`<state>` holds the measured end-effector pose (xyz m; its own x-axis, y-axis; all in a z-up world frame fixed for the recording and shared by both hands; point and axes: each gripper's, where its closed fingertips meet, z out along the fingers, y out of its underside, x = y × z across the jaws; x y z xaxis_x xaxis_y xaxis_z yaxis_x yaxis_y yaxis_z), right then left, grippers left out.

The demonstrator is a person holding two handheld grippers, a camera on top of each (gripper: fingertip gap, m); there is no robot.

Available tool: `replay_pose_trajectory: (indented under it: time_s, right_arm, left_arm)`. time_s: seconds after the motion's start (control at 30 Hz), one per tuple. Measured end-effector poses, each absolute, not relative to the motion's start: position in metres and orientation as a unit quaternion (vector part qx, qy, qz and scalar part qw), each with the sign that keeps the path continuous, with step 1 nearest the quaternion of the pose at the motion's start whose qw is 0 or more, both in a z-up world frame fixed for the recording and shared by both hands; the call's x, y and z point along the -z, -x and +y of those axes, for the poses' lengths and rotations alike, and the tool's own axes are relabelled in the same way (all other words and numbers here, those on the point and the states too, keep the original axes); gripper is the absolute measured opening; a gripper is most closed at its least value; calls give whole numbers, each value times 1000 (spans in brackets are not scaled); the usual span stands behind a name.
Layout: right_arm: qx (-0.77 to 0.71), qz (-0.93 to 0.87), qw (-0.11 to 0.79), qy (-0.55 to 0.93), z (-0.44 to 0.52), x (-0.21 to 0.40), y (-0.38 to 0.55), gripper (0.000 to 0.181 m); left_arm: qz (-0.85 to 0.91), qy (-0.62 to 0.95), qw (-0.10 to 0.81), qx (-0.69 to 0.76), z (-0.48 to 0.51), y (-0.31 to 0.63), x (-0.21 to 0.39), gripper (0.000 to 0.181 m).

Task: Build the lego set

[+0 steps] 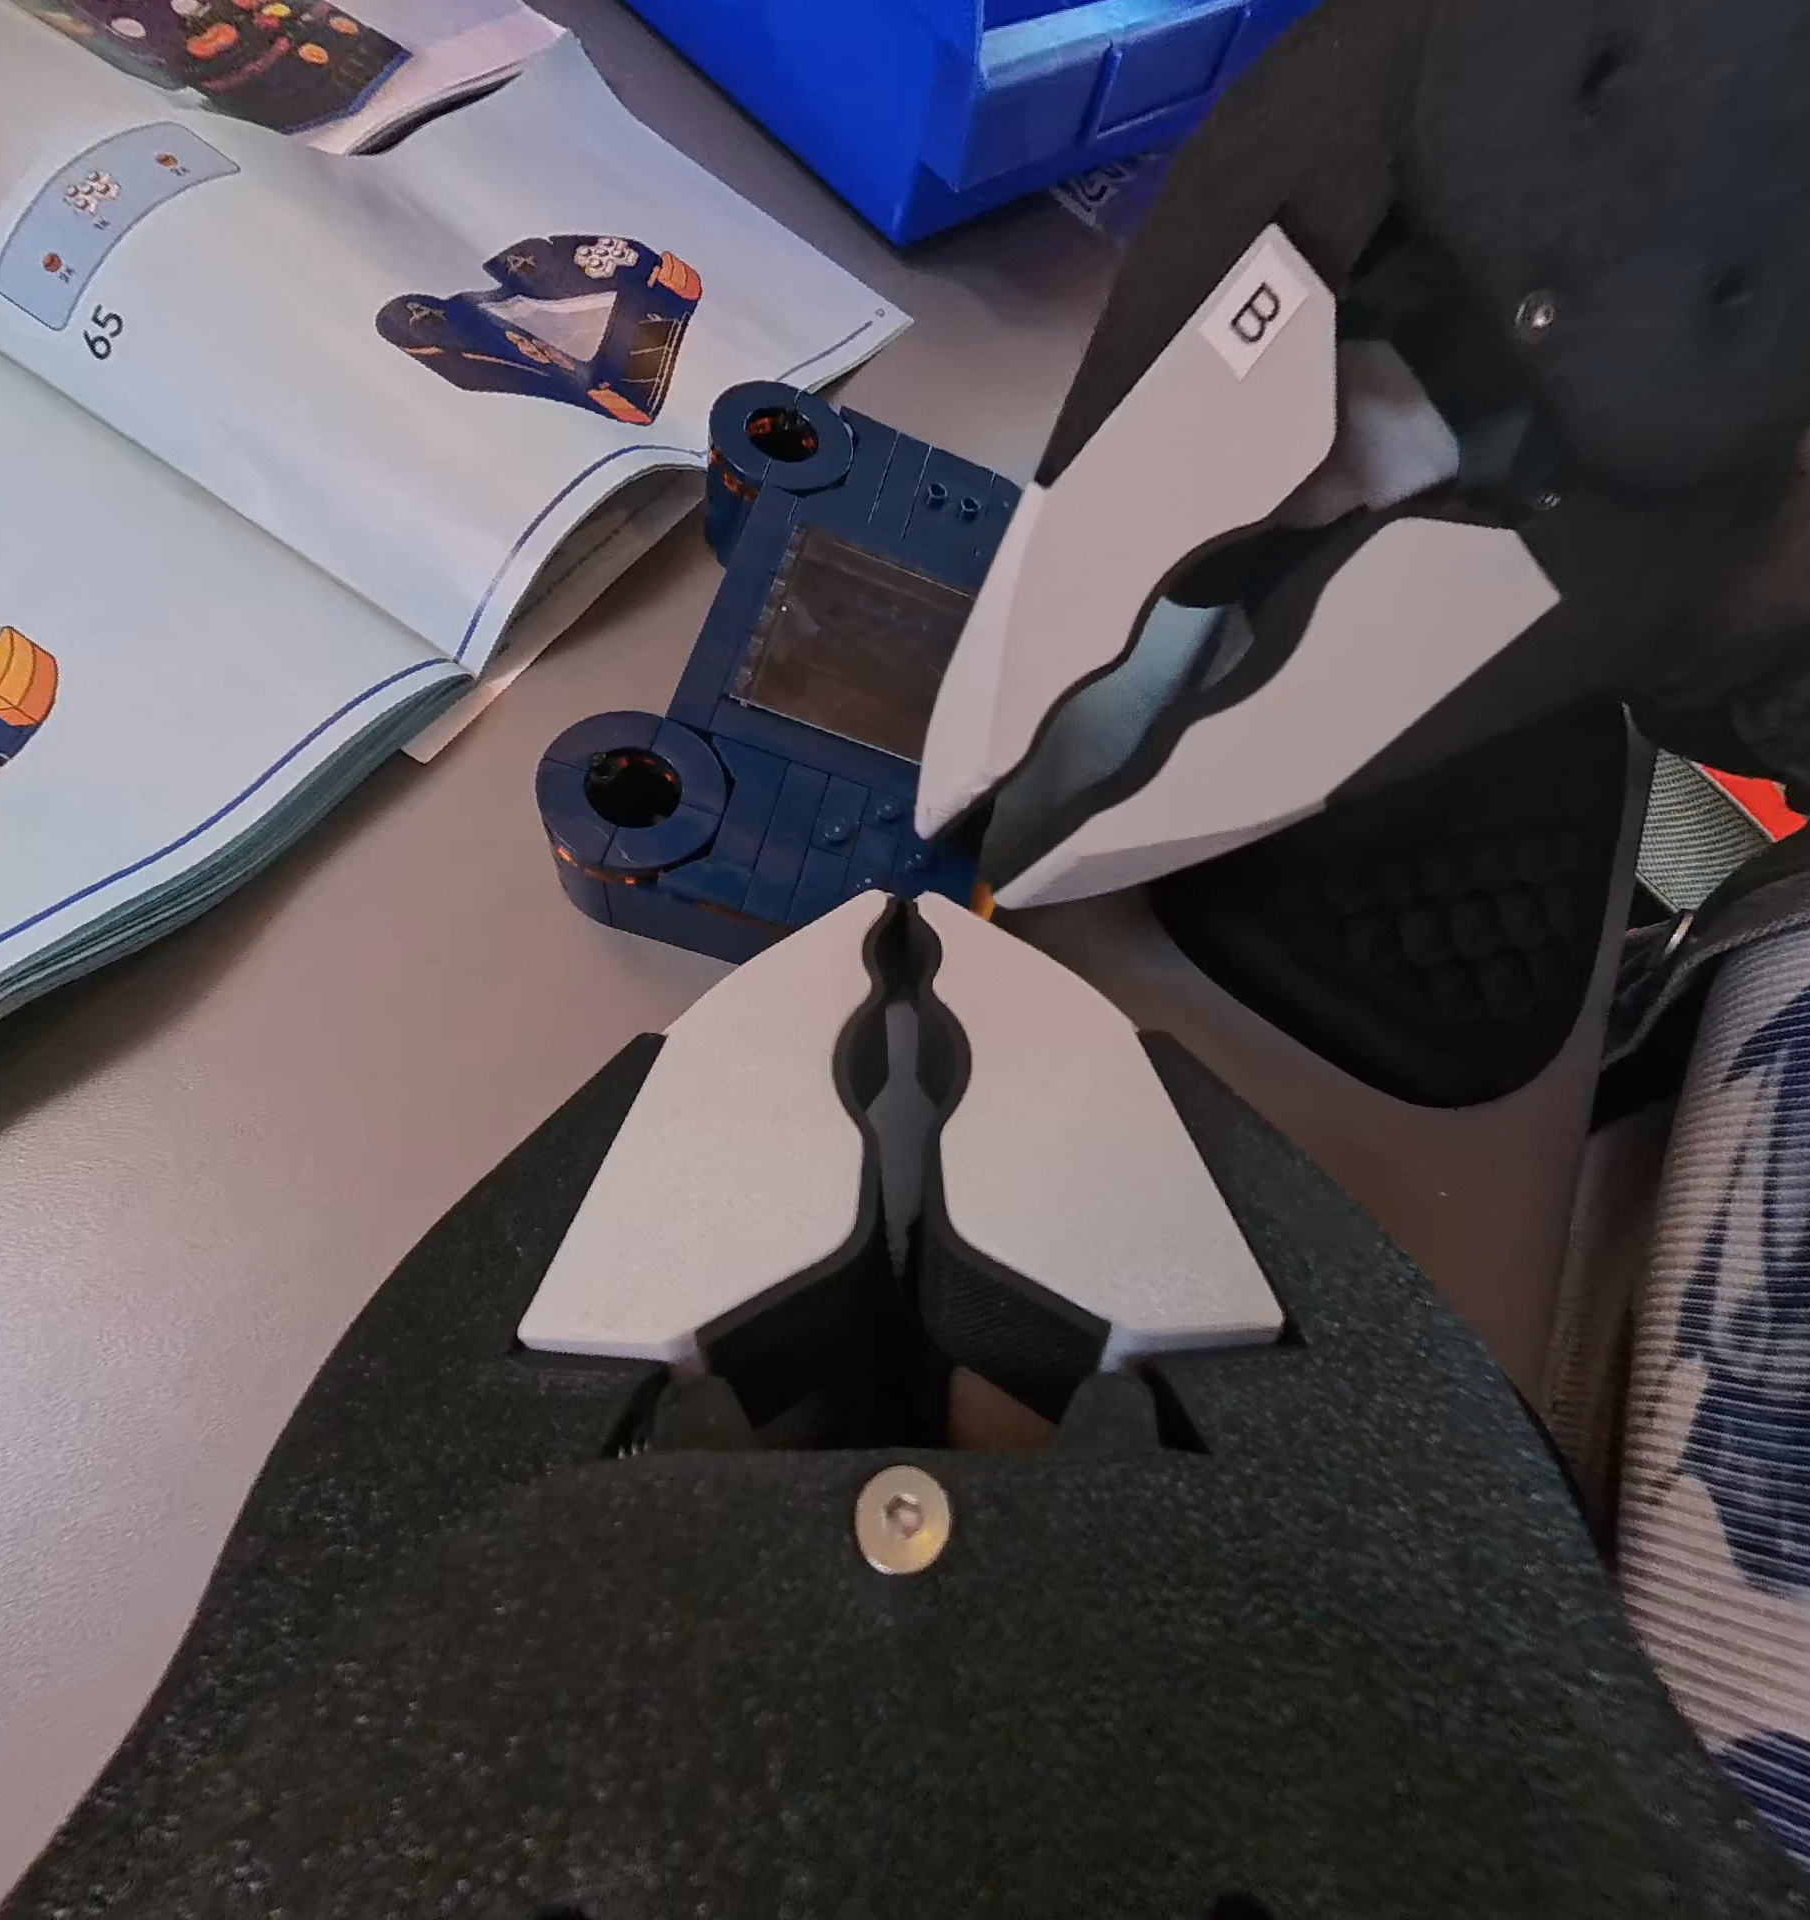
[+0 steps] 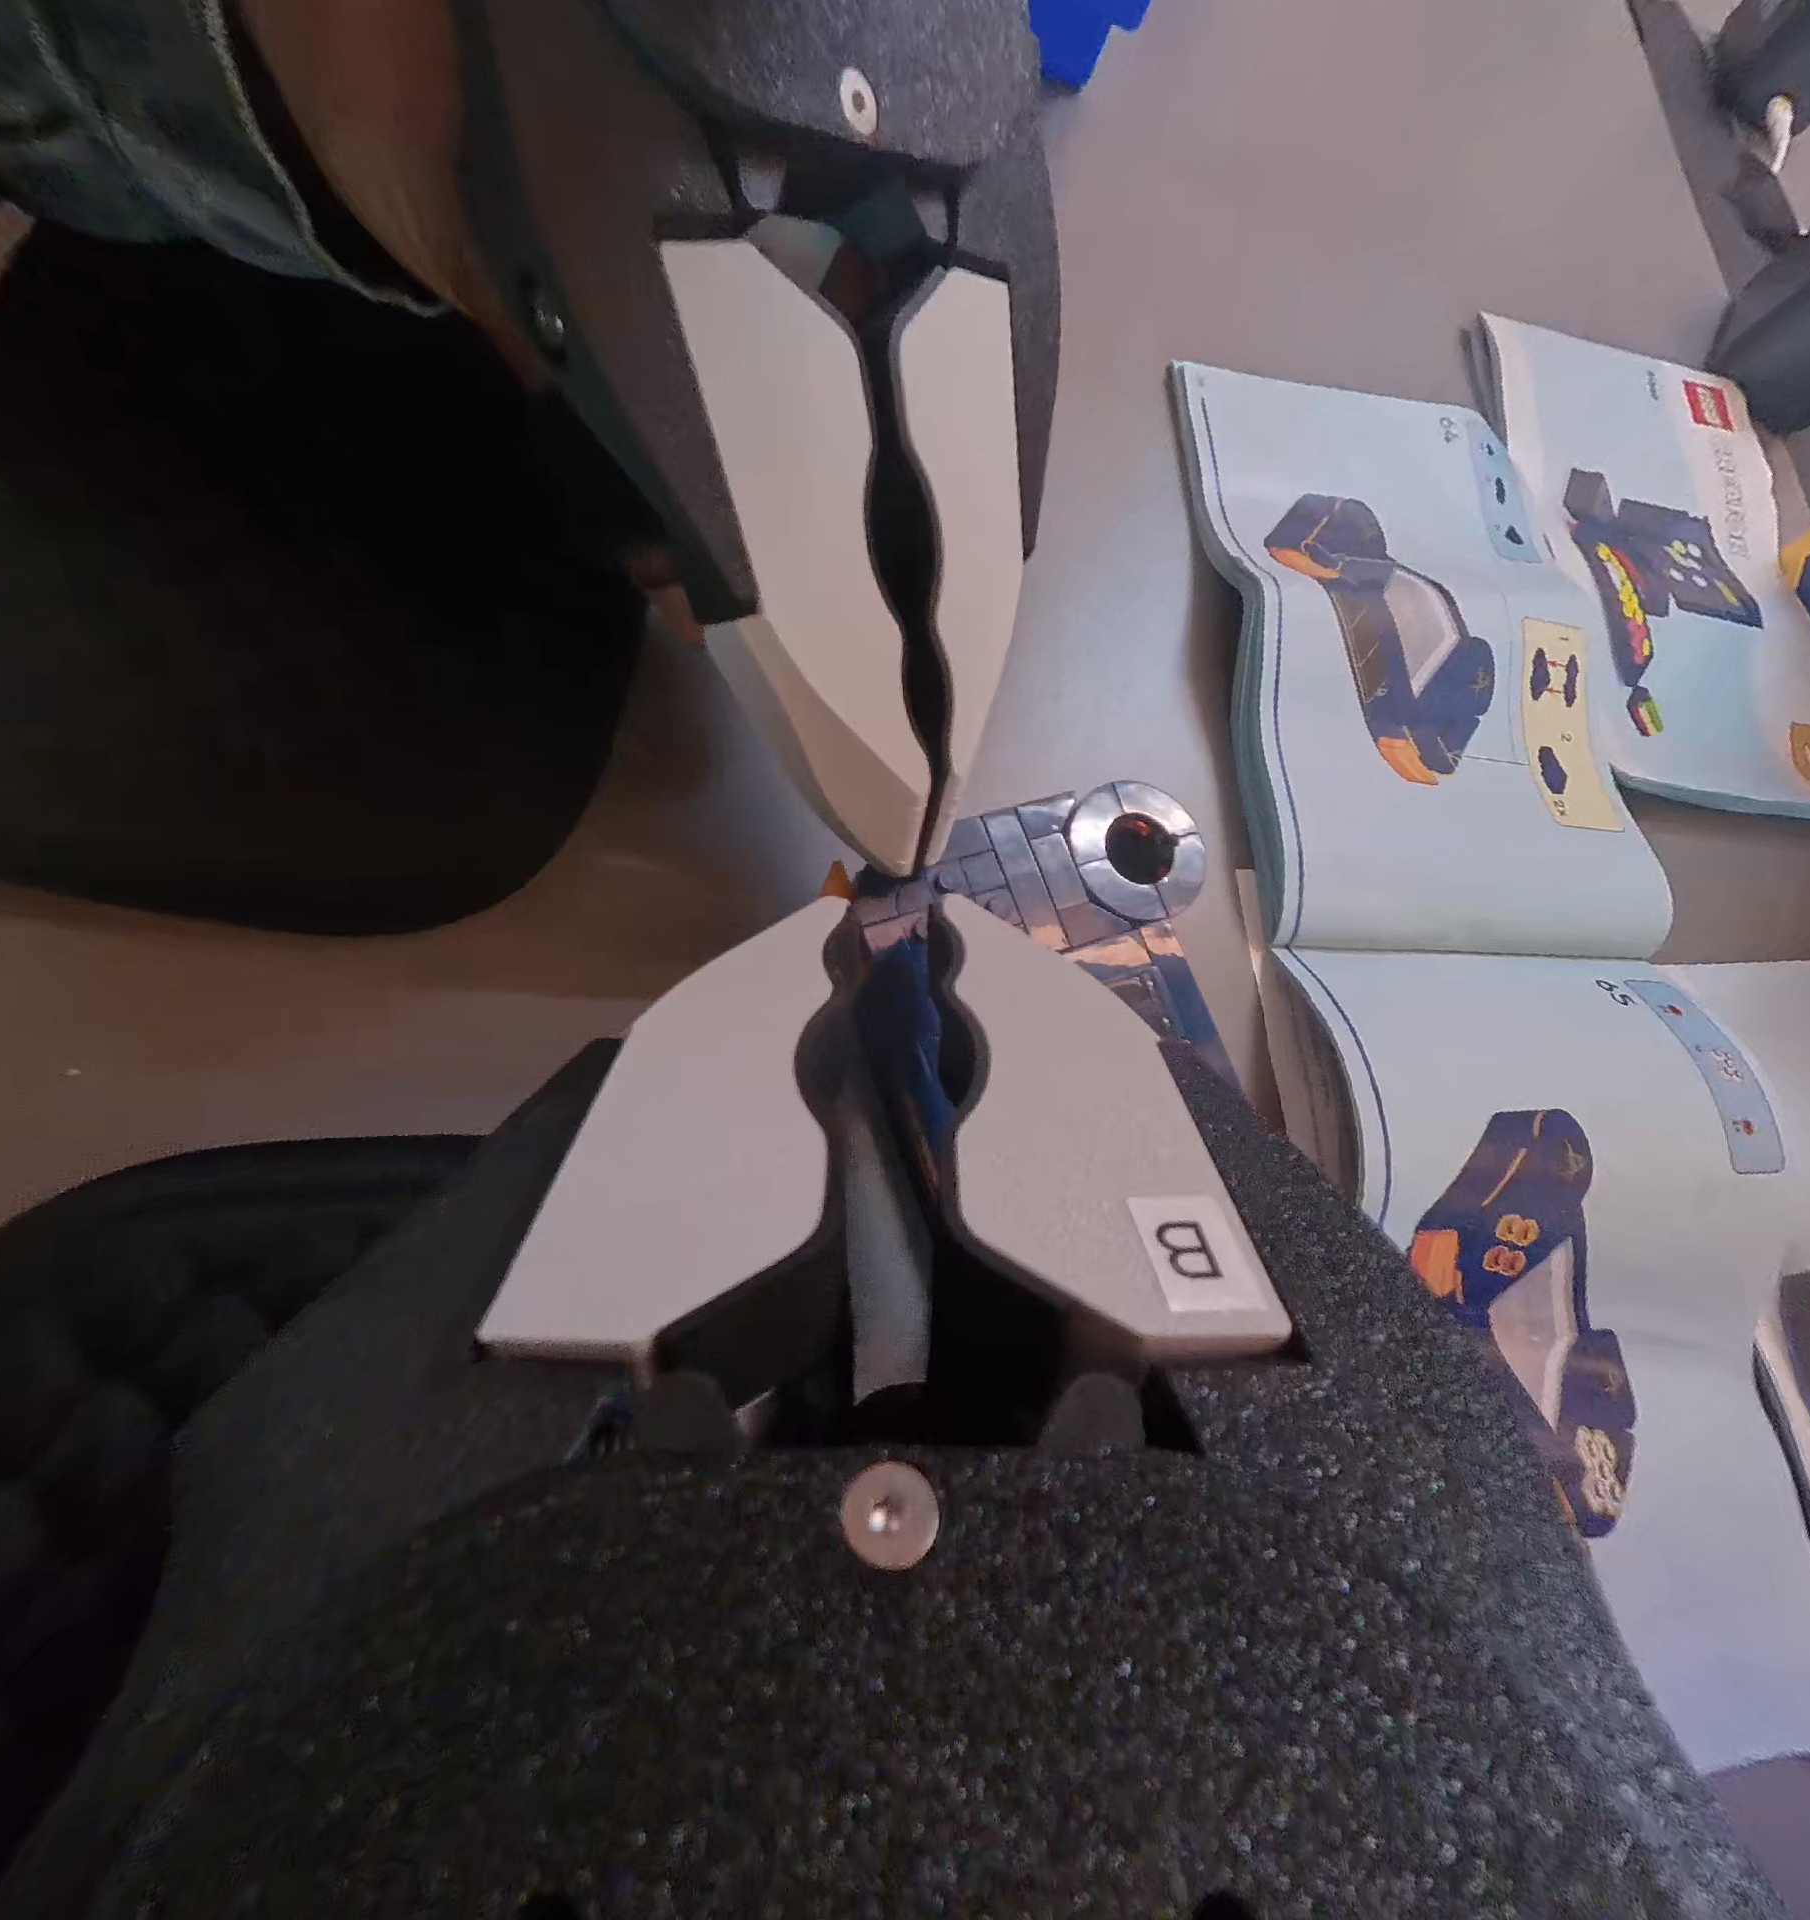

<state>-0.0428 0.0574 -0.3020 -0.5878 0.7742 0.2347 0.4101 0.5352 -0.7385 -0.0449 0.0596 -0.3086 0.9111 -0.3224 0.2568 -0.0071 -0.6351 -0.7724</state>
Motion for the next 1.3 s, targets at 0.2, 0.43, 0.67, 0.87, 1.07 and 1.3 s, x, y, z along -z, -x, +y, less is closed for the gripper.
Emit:
replay_pose_trajectory:
  time_s: [0.2, 0.43, 0.67, 0.87, 1.07, 1.3]
  right_arm:
    - [-299, -839, 296, 344, 58, 309, 46, 13]
    - [-313, -836, 285, 350, 58, 309, 46, 13]
    - [-315, -835, 283, 351, 58, 308, 46, 13]
    - [-338, -817, 305, 355, 59, 295, 43, 7]
    - [-323, -821, 308, 355, 54, 301, 44, 0]
    - [-332, -813, 288, 382, 54, 307, 49, 0]
  left_arm:
    - [92, 884, 416, 191, 60, 45, 309, 0]
    - [92, 883, 416, 197, 60, 45, 309, 0]
    - [94, 883, 417, 191, 61, 45, 309, 0]
    - [69, 823, 510, 239, 54, 54, 275, 3]
    - [125, 867, 444, 192, 55, 39, 300, 0]
    - [95, 882, 423, 187, 60, 46, 308, 0]
